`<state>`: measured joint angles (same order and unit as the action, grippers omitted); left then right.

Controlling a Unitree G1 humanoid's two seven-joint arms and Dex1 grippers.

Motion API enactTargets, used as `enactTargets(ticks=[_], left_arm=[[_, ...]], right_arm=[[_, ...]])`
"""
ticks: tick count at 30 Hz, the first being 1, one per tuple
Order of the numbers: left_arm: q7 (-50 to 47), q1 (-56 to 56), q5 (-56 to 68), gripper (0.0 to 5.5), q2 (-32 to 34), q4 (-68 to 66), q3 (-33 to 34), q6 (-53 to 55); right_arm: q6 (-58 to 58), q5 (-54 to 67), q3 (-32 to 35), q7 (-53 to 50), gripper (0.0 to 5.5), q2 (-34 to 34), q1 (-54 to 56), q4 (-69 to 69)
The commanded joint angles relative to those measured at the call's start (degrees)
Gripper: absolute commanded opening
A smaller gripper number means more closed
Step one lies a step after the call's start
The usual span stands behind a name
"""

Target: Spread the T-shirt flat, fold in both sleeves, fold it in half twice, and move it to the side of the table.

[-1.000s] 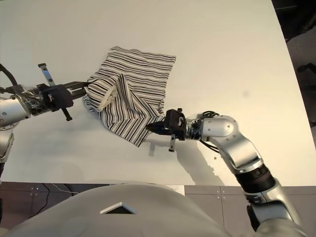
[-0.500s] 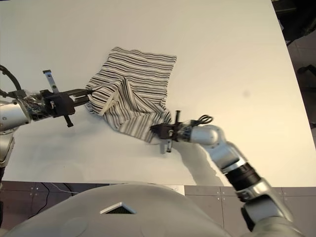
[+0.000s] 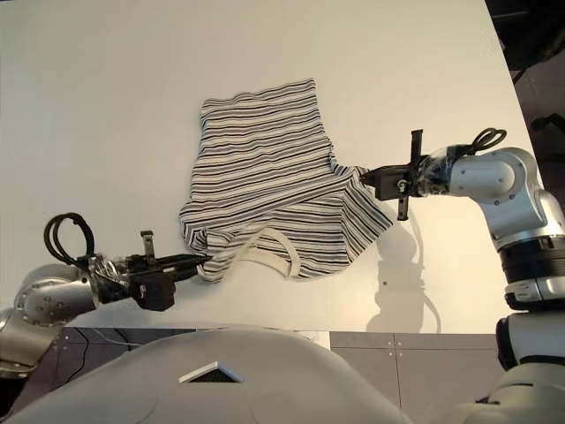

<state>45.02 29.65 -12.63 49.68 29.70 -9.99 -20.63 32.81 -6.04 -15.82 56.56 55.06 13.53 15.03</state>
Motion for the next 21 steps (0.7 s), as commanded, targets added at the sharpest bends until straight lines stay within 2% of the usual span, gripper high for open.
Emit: enactTargets(ticks=[1, 5, 7, 10, 14, 21], left_arm=[[-5.71, 5.16, -6.79, 0.10, -0.12, -3.85, 2.06, -4.69], [-10.24, 8.81, -9.32, 0.10, -2.60, -3.27, 3.74, -4.55], [-11.29, 9.09, -10.34, 0.10, -4.10, -2.47, 3.44, -3.52], [-11.29, 8.31, -11.15, 0.10, -5.39, -1.61, 2.71, -2.49], [-10.64, 7.11, -10.78, 0.10, -5.36, -1.44, 2.67, -2.21], [-10.05, 5.47, -10.55, 0.10, -4.79, -2.24, 2.40, -2.67]], right_arm=[[5.39, 6.82, 7.53, -1.39, 0.88, 5.25, -14.22, -9.93], [15.17, 7.34, 13.38, -3.42, 1.60, 7.24, -26.83, -10.44], [23.31, 2.93, 14.32, -4.85, 1.65, 7.81, -31.31, -5.15], [29.12, -1.57, 14.29, -7.61, 1.65, 6.64, -34.19, -2.15], [29.94, -6.18, 13.61, -11.67, 1.65, 3.91, -37.16, -3.37], [23.77, -14.29, 11.32, -17.83, 1.65, -1.81, -36.94, -7.58]])
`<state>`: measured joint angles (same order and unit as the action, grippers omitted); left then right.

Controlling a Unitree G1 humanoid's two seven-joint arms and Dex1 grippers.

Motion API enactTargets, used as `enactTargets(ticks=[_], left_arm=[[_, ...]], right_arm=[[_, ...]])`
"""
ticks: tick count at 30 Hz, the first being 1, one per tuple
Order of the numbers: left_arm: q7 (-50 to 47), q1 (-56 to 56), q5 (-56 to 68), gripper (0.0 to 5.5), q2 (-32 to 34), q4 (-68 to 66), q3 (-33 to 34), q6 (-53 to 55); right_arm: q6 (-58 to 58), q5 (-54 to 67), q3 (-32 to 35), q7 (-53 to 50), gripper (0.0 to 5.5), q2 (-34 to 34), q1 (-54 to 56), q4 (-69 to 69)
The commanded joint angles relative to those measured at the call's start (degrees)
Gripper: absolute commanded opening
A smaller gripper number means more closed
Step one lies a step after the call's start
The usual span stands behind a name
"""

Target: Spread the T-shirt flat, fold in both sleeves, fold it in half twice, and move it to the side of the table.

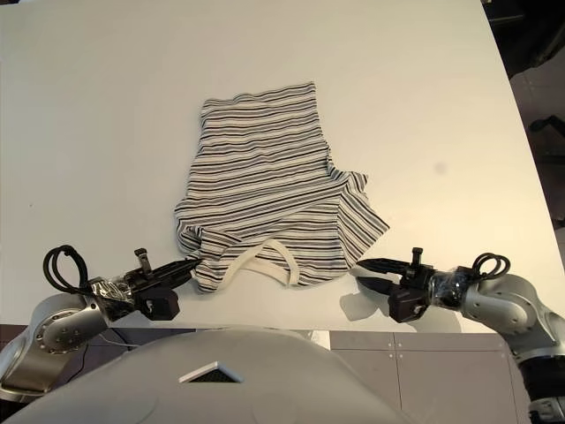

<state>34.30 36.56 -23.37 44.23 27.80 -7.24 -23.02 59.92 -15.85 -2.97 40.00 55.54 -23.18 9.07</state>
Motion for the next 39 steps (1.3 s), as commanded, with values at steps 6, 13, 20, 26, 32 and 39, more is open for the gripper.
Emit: enactTargets(ticks=[6, 13, 20, 26, 32, 39], left_arm=[[1.19, -1.87, 0.68, 0.10, 1.58, -0.38, 0.23, -0.59], [1.04, -2.41, 0.84, 0.10, 1.97, -1.18, 0.70, -1.01], [1.25, -3.74, 1.17, 0.10, 2.33, -2.16, 0.75, -1.69], [1.43, -5.13, 2.34, 0.10, 2.71, -2.70, 1.22, -2.63], [0.45, -6.40, 5.00, 0.10, 1.95, -2.85, 2.73, -2.56], [-0.47, -14.33, 19.67, 0.10, -1.43, 2.58, 10.86, 10.28]], right_arm=[[-7.61, -6.70, -2.90, -4.35, 1.65, -3.88, 1.20, -2.94], [-9.64, -7.86, -3.85, -7.15, 1.65, -3.88, 4.78, -1.70], [-10.56, -7.21, -6.10, -7.89, 0.83, -4.25, 4.46, -3.78], [-13.37, -5.47, -6.41, -8.85, 0.12, -4.99, 4.37, -4.77], [-17.62, 0.31, -5.51, -7.24, 0.12, -5.05, 6.84, -6.80], [-40.55, 26.90, -0.52, 0.75, 0.12, -4.71, 19.36, -20.36]])
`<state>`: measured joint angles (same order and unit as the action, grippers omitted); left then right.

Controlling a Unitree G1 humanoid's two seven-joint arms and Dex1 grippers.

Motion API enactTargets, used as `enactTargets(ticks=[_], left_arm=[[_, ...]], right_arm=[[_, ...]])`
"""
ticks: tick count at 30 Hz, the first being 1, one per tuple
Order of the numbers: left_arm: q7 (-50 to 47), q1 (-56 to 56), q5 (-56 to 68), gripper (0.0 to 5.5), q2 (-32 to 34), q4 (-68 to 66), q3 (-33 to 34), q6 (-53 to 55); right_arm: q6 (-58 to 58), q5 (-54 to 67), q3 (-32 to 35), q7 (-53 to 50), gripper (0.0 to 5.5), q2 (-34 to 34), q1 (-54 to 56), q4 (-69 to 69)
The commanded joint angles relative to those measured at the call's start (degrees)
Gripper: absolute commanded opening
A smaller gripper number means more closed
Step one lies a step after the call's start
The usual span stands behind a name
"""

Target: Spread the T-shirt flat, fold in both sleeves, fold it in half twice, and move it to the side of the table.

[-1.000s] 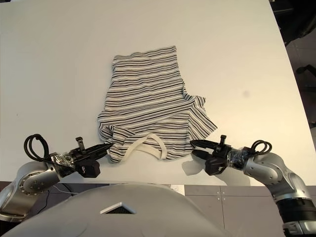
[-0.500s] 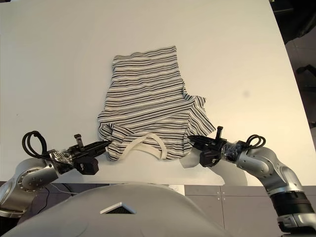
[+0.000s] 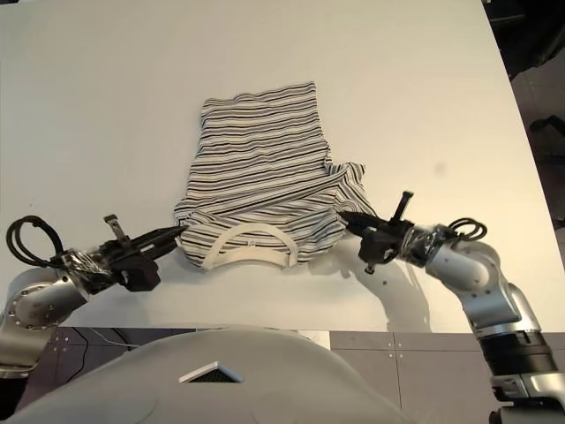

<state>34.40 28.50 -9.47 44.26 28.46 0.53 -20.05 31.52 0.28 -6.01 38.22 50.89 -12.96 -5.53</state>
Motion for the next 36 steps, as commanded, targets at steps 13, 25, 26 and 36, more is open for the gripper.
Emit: enactTargets(ticks=[13, 25, 26, 36], left_arm=[[13.45, -80.38, 7.42, 0.10, -10.26, -70.44, -7.47, 15.45], [-12.13, -115.60, -3.16, 0.10, -16.92, -106.94, -6.88, 15.83], [-13.21, -116.74, -3.61, 0.10, -16.86, -107.11, -6.47, 15.66], [31.56, -100.96, 1.82, 0.10, -12.03, -100.85, -4.94, -2.55]], right_arm=[[-37.55, 7.75, -3.85, 2.13, 0.12, -26.19, 77.96, 58.73], [-34.36, -3.39, 0.44, -21.38, 0.12, -30.59, 102.43, 83.96], [-34.03, -4.15, 1.02, -22.39, 0.12, -30.15, 103.17, 84.09], [-25.25, -8.29, 0.86, 2.85, 0.12, -24.26, 93.54, 80.84]])
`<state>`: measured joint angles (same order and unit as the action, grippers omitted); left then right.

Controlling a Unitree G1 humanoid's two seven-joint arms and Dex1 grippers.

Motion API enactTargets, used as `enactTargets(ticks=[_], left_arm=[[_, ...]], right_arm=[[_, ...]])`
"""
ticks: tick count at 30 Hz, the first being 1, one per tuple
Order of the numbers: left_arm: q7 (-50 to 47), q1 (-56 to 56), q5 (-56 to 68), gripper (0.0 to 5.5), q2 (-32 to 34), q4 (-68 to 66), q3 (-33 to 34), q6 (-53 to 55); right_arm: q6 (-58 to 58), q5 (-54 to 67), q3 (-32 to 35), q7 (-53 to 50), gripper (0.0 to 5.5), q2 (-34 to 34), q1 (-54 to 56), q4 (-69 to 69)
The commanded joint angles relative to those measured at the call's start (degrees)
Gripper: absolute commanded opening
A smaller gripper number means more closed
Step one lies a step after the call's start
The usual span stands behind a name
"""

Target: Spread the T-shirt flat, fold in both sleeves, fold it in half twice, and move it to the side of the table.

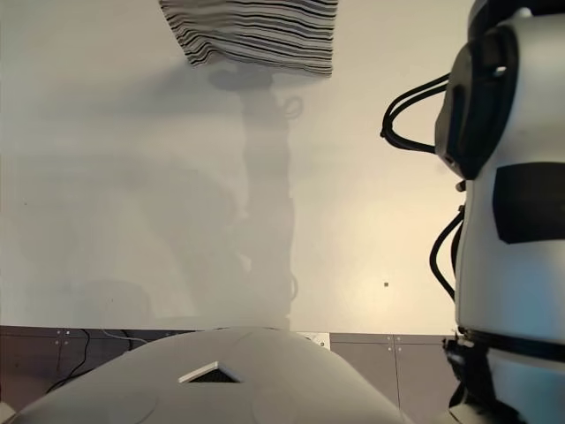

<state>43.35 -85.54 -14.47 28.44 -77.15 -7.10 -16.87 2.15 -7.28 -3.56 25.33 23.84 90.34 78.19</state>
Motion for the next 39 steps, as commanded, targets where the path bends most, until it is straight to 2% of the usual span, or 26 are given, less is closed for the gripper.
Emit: enactTargets(ticks=[1, 2, 3, 5, 6, 9, 13, 20, 24, 29, 30, 33, 34, 36, 39], left_arm=[[29.16, 19.50, 11.55, 0.10, 4.38, 11.54, 3.94, -5.09], [33.83, 26.30, 16.29, 0.10, 5.05, 20.71, 4.75, -2.07], [35.77, 36.24, 21.91, 0.10, 6.29, 36.02, 5.09, 4.09], [33.51, 55.59, 32.21, 0.10, 8.91, 66.31, 6.64, 17.64], [31.55, 62.07, 35.38, 0.10, 9.76, 76.05, 7.56, 21.86], [25.81, 76.57, 40.30, 0.10, 10.10, 93.31, 9.89, 28.12], [25.93, 90.96, 40.52, 0.10, 12.41, 107.00, 9.06, 30.07], [26.31, 101.71, 39.37, 0.10, 16.20, 116.82, 10.66, 32.99], [24.84, 108.88, 31.77, 0.10, 18.26, 117.93, 8.86, 27.26], [23.84, 114.26, 25.76, 1.01, 19.75, 116.48, 7.54, 19.84], [24.26, 115.35, 27.28, 1.19, 20.12, 117.22, 8.52, 20.13], [25.45, 120.44, 37.23, 1.23, 21.76, 121.94, 14.54, 25.83], [26.03, 121.45, 40.01, 1.23, 22.65, 122.37, 17.43, 27.54], [26.38, 121.23, 42.56, 1.23, 23.99, 120.95, 21.98, 29.21], [17.16, 109.84, 40.89, 1.23, 20.75, 114.18, 22.26, 31.04]], right_arm=[[5.54, 0.37, -2.21, 22.85, 0.12, 4.19, -15.19, -6.38], [5.32, 2.00, -2.51, 28.82, 0.12, 5.35, -20.28, -11.20], [2.32, 4.98, -2.95, 34.75, 0.12, 7.39, -28.38, -21.74], [-7.34, 11.83, -2.42, 43.03, 0.12, 13.41, -47.05, -47.65], [-11.27, 14.35, -1.46, 45.09, 0.12, 15.70, -53.57, -56.43], [-16.61, 20.22, 1.83, 50.55, 0.12, 21.70, -68.10, -71.43], [-20.00, 24.27, 3.13, 56.45, 0.12, 27.87, -80.58, -84.43], [-23.26, 25.77, 5.53, 59.11, 0.12, 34.47, -91.01, -94.66], [-23.53, 24.46, 5.02, 56.39, 0.12, 36.10, -94.14, -96.70], [-16.86, 21.27, 5.49, 59.27, 1.05, 41.54, -103.37, -98.62], [-15.83, 21.51, 6.37, 60.91, 1.26, 43.22, -105.79, -99.05], [-12.92, 21.72, 8.59, 63.70, 1.83, 46.69, -109.56, -98.81], [-12.27, 21.65, 9.04, 63.78, 2.07, 47.14, -109.25, -98.18], [-11.94, 21.66, 9.16, 62.71, 2.07, 46.87, -106.39, -96.45], [-14.15, 22.52, 7.18, 57.85, 2.07, 42.71, -97.62, -94.23]])
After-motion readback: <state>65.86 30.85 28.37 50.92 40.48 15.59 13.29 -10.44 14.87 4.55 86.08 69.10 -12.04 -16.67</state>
